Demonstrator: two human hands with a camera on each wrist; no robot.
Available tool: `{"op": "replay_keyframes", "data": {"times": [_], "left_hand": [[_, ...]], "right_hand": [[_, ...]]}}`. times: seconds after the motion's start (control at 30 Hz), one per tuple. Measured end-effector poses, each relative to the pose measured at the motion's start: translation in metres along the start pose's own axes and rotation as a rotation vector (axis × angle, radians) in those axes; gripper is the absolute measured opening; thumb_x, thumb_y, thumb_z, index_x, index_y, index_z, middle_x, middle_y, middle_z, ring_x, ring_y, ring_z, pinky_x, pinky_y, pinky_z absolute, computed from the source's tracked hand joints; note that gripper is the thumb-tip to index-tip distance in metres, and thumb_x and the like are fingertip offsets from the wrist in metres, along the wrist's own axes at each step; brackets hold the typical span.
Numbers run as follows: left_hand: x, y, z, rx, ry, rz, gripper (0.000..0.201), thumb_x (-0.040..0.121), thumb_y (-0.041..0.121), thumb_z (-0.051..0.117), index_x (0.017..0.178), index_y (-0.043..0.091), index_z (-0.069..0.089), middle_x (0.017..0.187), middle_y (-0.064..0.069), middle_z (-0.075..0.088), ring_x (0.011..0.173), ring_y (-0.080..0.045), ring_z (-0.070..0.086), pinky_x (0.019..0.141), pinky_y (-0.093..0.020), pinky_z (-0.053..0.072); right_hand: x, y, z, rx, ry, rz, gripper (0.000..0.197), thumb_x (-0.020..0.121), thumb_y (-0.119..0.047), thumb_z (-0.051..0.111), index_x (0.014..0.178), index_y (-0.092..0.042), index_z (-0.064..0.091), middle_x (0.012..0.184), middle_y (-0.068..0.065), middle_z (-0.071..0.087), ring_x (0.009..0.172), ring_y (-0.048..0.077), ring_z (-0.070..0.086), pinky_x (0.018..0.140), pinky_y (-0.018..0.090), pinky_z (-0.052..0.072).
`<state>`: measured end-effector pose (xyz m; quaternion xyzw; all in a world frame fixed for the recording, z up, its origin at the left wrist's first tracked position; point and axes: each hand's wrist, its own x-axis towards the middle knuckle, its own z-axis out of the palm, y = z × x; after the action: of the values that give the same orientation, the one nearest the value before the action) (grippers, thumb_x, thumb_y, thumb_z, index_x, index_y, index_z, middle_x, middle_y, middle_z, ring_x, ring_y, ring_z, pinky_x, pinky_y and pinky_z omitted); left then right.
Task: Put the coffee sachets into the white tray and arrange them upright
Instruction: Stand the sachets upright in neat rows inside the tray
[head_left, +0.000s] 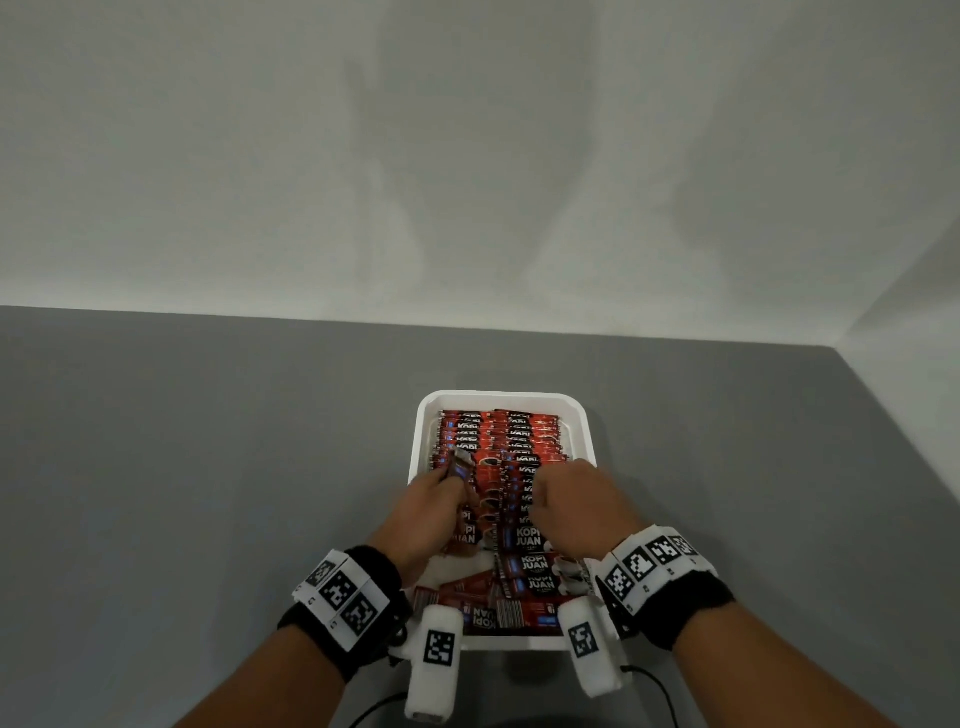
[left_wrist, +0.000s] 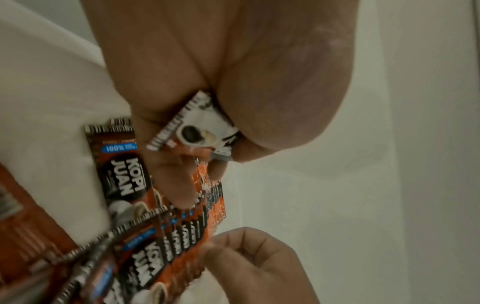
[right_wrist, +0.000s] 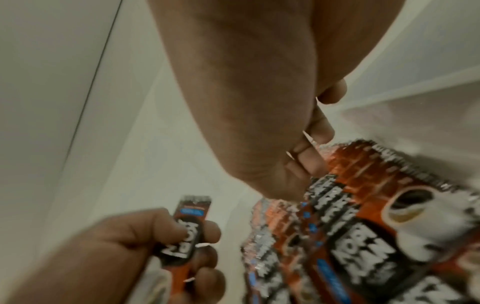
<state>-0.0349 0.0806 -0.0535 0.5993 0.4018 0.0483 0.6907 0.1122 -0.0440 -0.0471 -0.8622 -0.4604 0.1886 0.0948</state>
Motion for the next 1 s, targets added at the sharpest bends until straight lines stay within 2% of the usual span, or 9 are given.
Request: {"op": "replay_keyframes", "data": {"times": [0.1, 0.27, 0.37, 0.43, 0.57, 0.67, 0.77, 0.9, 1.0], "left_hand": [[0.000, 0.005, 0.002, -0.254, 0.017, 0.090, 0.022, 0.099, 0.000, 0.048, 0.109, -0.001, 0.067, 0.104, -0.021, 0.074, 0.092, -0.039, 0.072, 0.082, -0.050, 0.061], [-0.003, 0.012, 0.006, -0.400, 0.046, 0.178, 0.020, 0.095, -0.001, 0.061, 0.114, -0.002, 0.068, 0.104, -0.023, 0.074, 0.092, -0.038, 0.074, 0.073, -0.040, 0.060], [-0.005, 0.015, 0.000, -0.438, 0.110, 0.185, 0.010, 0.096, 0.000, 0.060, 0.097, 0.004, 0.069, 0.081, -0.011, 0.074, 0.066, -0.017, 0.071, 0.054, -0.027, 0.053], [-0.005, 0.013, -0.004, -0.437, 0.134, 0.176, 0.012, 0.097, 0.000, 0.058, 0.093, 0.006, 0.067, 0.072, -0.007, 0.069, 0.056, -0.012, 0.065, 0.049, -0.024, 0.049], [-0.005, 0.012, -0.010, -0.413, 0.159, 0.163, 0.008, 0.094, 0.004, 0.060, 0.094, 0.004, 0.068, 0.083, -0.015, 0.067, 0.070, -0.022, 0.061, 0.065, -0.035, 0.049], [0.000, 0.014, -0.022, -0.453, 0.283, 0.114, 0.013, 0.094, 0.007, 0.052, 0.090, 0.009, 0.063, 0.062, 0.000, 0.051, 0.057, -0.012, 0.045, 0.052, -0.027, 0.036], [0.002, 0.015, -0.030, -0.481, 0.329, 0.080, 0.023, 0.091, 0.007, 0.040, 0.094, 0.006, 0.063, 0.059, 0.002, 0.041, 0.055, -0.013, 0.040, 0.050, -0.028, 0.034], [0.001, 0.014, -0.026, -0.432, 0.318, 0.121, 0.025, 0.085, 0.003, 0.043, 0.101, 0.000, 0.061, 0.074, -0.015, 0.055, 0.067, -0.025, 0.053, 0.060, -0.033, 0.045], [-0.001, 0.010, -0.024, -0.348, 0.303, 0.159, 0.014, 0.084, -0.005, 0.048, 0.082, 0.006, 0.058, 0.069, -0.012, 0.059, 0.062, -0.023, 0.056, 0.058, -0.032, 0.047]], "right_hand": [[-0.005, -0.014, -0.011, 0.446, 0.038, 0.014, 0.006, 0.091, -0.029, 0.069, 0.088, -0.024, 0.068, 0.082, -0.011, 0.067, 0.077, 0.002, 0.063, 0.068, 0.017, 0.048], [-0.006, -0.033, -0.010, 0.765, 0.111, 0.009, 0.020, 0.083, -0.022, 0.081, 0.098, -0.023, 0.068, 0.079, 0.000, 0.076, 0.070, 0.009, 0.071, 0.074, 0.031, 0.059], [-0.001, -0.028, -0.011, 0.807, 0.166, 0.050, 0.021, 0.077, -0.022, 0.086, 0.093, -0.023, 0.071, 0.079, -0.001, 0.075, 0.074, 0.012, 0.071, 0.075, 0.033, 0.058], [0.000, -0.028, -0.012, 0.799, 0.156, 0.039, 0.017, 0.077, -0.019, 0.086, 0.089, -0.022, 0.074, 0.080, -0.001, 0.075, 0.078, 0.016, 0.071, 0.075, 0.032, 0.058], [0.004, -0.027, -0.015, 0.721, 0.170, 0.012, 0.012, 0.078, -0.018, 0.085, 0.084, -0.022, 0.075, 0.078, -0.003, 0.074, 0.075, 0.012, 0.070, 0.068, 0.021, 0.056], [0.011, -0.017, -0.013, 0.544, 0.095, 0.016, 0.009, 0.082, -0.017, 0.081, 0.080, -0.024, 0.076, 0.076, -0.010, 0.071, 0.069, -0.001, 0.064, 0.064, 0.015, 0.047], [0.017, -0.018, 0.003, 0.344, -0.040, -0.017, 0.008, 0.083, -0.013, 0.076, 0.082, -0.020, 0.080, 0.081, -0.014, 0.072, 0.075, -0.005, 0.062, 0.068, 0.014, 0.043], [0.026, -0.030, 0.024, 0.245, -0.176, -0.044, 0.012, 0.083, -0.012, 0.076, 0.092, -0.017, 0.082, 0.095, -0.006, 0.078, 0.089, 0.006, 0.069, 0.077, 0.015, 0.046], [0.033, -0.034, 0.035, 0.110, -0.209, -0.084, 0.014, 0.081, -0.012, 0.074, 0.092, -0.014, 0.082, 0.095, 0.001, 0.077, 0.090, 0.018, 0.070, 0.084, 0.029, 0.057]]}}
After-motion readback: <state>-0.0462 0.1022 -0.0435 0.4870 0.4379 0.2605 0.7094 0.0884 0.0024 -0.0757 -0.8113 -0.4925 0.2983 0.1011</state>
